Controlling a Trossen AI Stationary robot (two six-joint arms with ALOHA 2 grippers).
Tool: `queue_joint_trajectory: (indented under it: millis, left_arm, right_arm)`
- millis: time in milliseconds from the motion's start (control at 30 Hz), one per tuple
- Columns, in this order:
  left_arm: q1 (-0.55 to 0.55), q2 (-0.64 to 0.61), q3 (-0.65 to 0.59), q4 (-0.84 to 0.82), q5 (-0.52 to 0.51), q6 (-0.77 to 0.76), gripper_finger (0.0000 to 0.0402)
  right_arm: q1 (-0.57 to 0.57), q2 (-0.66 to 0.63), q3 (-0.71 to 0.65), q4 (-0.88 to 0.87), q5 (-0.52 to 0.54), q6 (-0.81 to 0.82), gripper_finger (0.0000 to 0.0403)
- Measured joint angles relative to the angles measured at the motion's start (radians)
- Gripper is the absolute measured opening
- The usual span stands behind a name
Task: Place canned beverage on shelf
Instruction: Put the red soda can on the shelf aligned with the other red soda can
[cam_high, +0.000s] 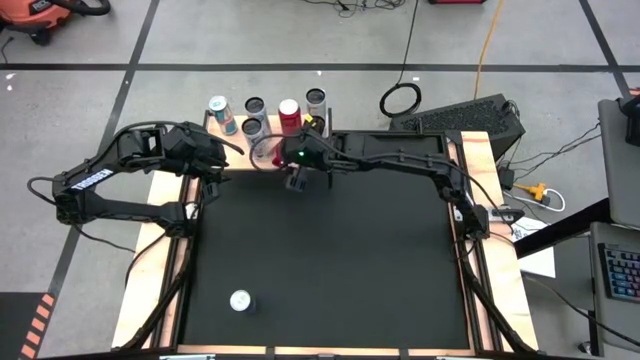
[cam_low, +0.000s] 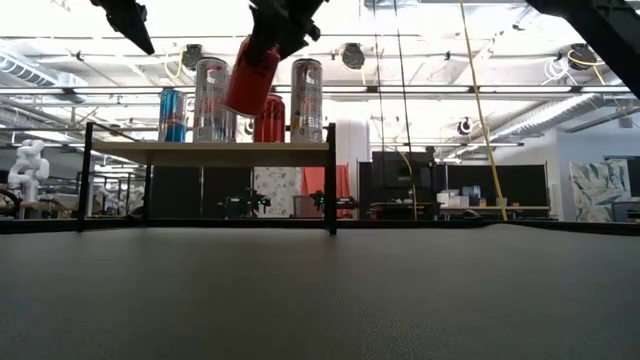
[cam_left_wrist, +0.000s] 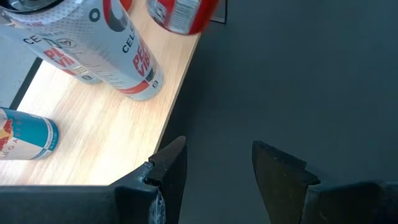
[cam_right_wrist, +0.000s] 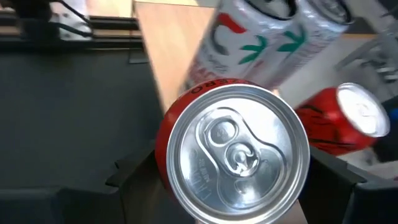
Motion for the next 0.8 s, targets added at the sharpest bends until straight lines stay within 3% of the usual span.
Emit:
queue_joint_trajectory:
  millis: [800]
  left_arm:
    - [0.0,0.0,0.0,0.001,0.0,0.0,0.018]
  right_arm:
    - [-0.056,-0.013,0.0,0.088,0.018,-0.052,0.0283]
